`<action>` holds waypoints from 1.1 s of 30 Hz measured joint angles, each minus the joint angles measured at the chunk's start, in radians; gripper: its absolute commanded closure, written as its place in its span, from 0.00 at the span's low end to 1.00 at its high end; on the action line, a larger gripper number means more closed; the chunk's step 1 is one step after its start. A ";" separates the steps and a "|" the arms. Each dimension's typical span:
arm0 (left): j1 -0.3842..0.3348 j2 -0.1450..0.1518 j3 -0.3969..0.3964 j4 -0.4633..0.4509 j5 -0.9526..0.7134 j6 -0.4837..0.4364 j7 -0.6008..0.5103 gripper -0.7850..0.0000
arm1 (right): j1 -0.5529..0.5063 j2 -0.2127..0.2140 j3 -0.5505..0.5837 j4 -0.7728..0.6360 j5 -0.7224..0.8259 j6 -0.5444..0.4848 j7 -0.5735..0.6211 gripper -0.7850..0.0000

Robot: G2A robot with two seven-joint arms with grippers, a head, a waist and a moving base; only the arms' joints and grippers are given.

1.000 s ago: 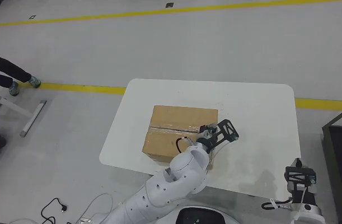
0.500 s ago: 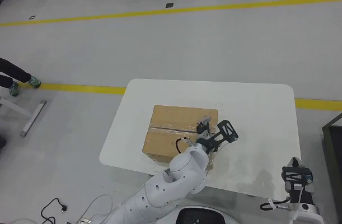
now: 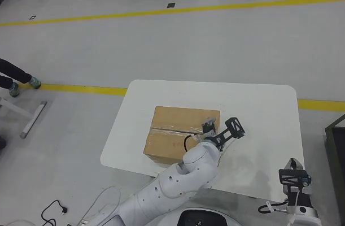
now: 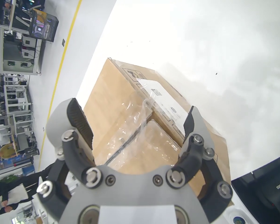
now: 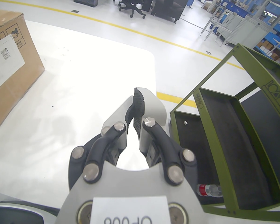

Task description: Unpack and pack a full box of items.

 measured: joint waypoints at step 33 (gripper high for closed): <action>-0.043 -0.068 -0.032 0.066 0.050 0.032 -0.108 1.00 | -0.019 0.007 -0.004 -0.020 0.020 0.021 -0.006 1.00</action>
